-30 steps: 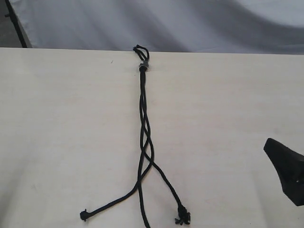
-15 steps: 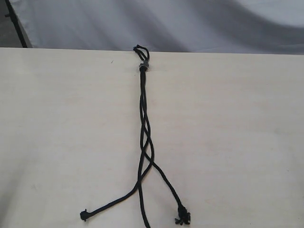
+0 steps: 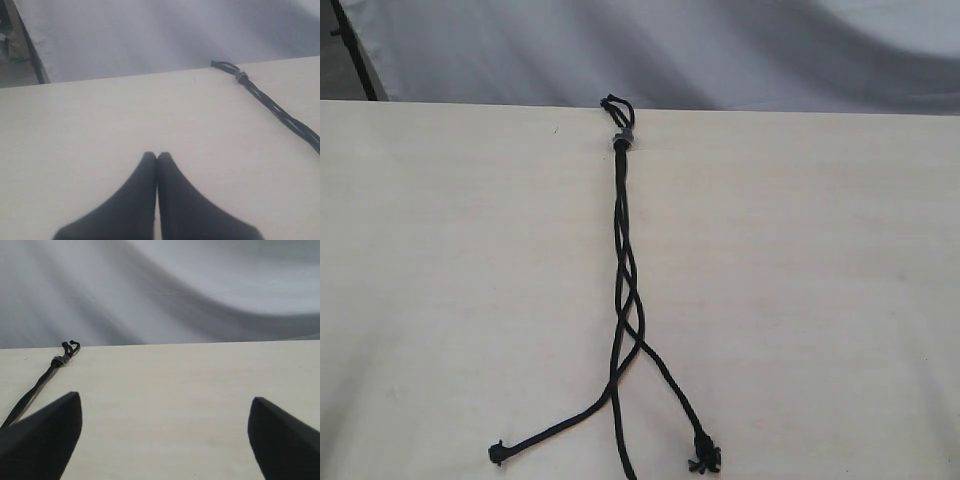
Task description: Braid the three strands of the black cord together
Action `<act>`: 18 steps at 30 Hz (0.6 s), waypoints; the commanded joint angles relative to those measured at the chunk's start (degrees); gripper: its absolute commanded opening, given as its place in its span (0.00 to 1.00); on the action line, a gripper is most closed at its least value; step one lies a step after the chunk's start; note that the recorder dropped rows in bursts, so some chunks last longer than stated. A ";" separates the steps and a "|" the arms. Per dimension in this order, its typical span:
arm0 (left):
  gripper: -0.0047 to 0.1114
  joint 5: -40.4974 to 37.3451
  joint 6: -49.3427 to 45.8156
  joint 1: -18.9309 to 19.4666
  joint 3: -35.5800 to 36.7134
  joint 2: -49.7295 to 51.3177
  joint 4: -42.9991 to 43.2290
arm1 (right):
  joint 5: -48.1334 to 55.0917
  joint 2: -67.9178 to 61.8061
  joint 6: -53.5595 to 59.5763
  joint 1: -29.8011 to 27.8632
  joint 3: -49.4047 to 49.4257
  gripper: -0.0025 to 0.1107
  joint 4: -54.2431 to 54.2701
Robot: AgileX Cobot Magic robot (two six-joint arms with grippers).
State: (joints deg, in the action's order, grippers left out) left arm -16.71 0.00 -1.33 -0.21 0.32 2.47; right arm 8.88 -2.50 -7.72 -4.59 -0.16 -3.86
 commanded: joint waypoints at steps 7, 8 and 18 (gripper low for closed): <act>0.04 -0.12 0.00 0.12 0.21 -0.32 0.29 | 1.98 0.45 -1.22 0.04 0.16 0.02 -1.53; 0.04 -0.12 0.00 0.12 0.21 -0.32 0.29 | 1.98 0.45 -1.47 0.04 0.16 0.02 -1.53; 0.04 -0.12 0.00 0.12 0.21 -0.32 0.29 | 1.98 0.45 -1.47 0.04 0.16 0.02 -1.53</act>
